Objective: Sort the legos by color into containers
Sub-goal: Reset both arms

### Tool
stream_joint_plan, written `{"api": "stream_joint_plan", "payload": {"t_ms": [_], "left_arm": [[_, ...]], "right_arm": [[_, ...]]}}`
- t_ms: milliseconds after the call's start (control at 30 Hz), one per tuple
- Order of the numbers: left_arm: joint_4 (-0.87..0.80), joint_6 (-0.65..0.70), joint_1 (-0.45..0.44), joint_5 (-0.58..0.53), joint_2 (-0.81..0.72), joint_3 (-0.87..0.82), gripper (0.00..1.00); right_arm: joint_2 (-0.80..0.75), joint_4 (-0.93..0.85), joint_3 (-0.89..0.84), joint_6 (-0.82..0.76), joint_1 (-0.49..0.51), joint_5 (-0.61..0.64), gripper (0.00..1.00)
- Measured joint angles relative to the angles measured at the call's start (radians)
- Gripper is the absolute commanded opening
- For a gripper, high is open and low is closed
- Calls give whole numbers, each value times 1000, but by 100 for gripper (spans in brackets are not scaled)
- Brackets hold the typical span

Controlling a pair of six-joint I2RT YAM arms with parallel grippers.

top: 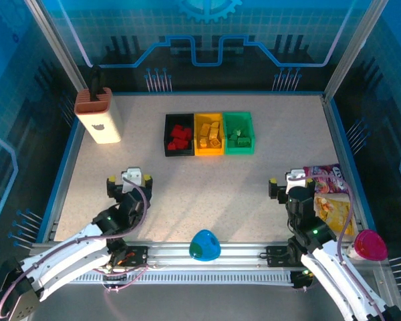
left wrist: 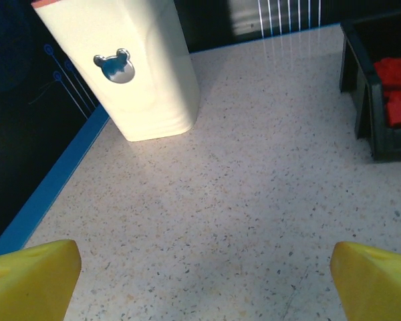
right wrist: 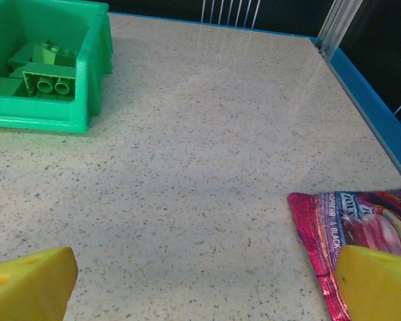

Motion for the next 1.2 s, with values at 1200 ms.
{"api": "stream_joint_plan", "payload": {"t_ms": [1200], "left_arm": [[561,177,173,85,194,-118,99]], "right_arm": [[209,548,-141,-77,-88,-23,100]]}}
